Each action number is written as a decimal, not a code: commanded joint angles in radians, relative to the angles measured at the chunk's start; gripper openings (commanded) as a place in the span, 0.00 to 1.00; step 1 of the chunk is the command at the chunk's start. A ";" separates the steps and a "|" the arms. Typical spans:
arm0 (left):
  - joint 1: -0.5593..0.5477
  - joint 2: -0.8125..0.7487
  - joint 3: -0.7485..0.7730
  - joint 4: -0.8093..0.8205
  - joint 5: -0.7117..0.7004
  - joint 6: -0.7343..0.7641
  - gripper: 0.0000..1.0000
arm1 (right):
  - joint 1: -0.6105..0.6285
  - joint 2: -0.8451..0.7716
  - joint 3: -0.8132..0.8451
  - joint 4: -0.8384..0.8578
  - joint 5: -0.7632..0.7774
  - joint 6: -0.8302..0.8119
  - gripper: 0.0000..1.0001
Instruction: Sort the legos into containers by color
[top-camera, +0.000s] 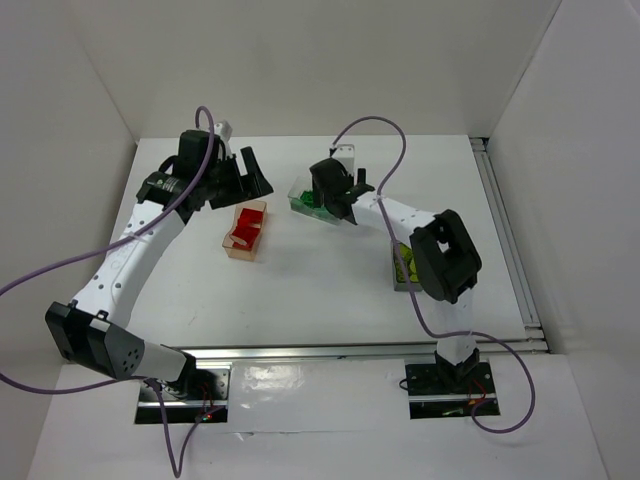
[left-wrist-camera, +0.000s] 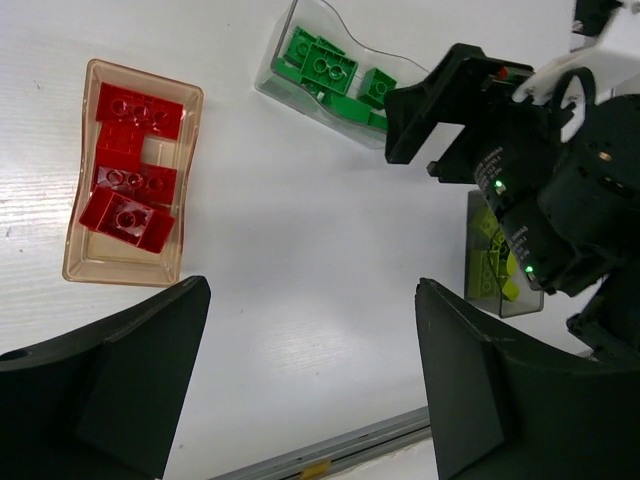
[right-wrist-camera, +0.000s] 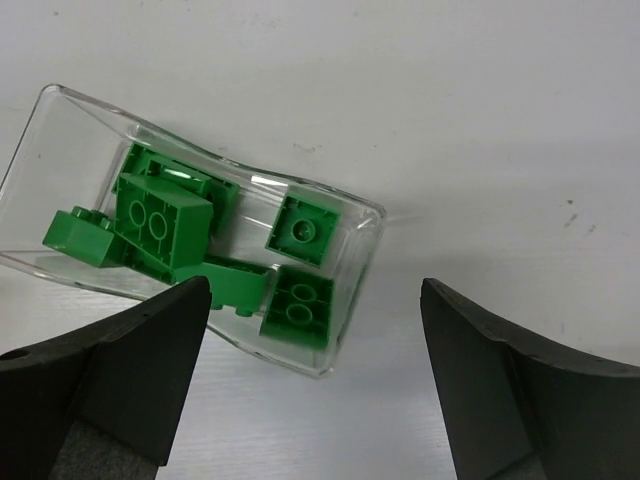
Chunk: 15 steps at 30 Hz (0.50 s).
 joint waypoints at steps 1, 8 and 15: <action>0.004 0.000 -0.002 0.010 0.015 0.017 0.92 | 0.002 -0.141 -0.036 0.066 0.055 0.011 0.93; 0.004 -0.011 -0.002 0.010 0.015 0.017 0.92 | -0.054 -0.281 -0.143 -0.096 0.256 0.205 1.00; 0.004 -0.020 -0.032 0.010 -0.008 0.017 0.92 | -0.165 -0.302 -0.220 -0.468 0.347 0.397 1.00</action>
